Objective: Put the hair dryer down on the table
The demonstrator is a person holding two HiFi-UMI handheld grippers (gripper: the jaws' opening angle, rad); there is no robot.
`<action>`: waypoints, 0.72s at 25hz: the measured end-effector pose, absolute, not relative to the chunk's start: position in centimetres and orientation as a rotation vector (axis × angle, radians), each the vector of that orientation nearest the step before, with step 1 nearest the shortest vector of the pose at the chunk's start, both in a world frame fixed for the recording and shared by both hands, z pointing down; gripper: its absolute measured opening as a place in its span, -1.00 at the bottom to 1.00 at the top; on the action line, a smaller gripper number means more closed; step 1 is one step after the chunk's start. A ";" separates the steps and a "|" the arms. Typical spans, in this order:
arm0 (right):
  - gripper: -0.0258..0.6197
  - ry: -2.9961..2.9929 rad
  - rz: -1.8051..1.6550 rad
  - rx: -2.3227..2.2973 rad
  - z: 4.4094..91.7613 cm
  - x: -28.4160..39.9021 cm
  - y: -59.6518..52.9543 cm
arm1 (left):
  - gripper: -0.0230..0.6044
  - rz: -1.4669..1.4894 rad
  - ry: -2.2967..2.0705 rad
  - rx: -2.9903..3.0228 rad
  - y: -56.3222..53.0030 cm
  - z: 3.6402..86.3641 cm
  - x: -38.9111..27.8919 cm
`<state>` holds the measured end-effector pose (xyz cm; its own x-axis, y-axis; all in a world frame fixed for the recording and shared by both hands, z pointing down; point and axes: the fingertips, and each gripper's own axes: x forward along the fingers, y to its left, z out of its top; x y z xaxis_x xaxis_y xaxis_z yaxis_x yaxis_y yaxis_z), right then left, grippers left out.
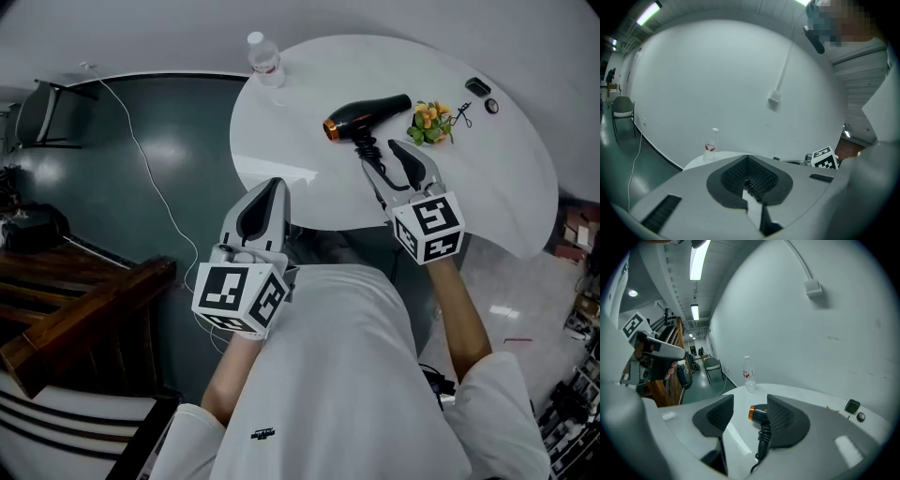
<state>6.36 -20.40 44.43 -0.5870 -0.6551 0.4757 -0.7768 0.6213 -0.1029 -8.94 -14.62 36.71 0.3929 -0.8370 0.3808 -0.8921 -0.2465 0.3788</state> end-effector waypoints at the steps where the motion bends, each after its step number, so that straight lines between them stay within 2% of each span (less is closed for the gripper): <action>1: -0.22 -2.463 0.401 1.136 43.6 6.2 -20.2 | -0.90 0.129 -1.480 2.119 -14.6 36.5 -9.1; 5: -0.55 -2.494 0.288 1.167 40.3 6.0 -19.5 | -0.90 0.107 -1.484 2.134 -14.3 35.8 -9.6; 7: -0.79 -2.503 0.235 1.206 38.5 6.2 -19.4 | -0.90 0.095 -1.480 2.151 -14.4 35.2 -9.7; 11: -0.88 -2.519 0.208 1.247 36.2 6.7 -19.2 | -0.90 0.081 -1.498 2.176 -14.5 34.2 -10.1; 18: -0.88 -2.549 0.239 1.306 33.1 7.9 -19.2 | -0.90 0.049 -1.495 2.220 -14.9 32.9 -10.1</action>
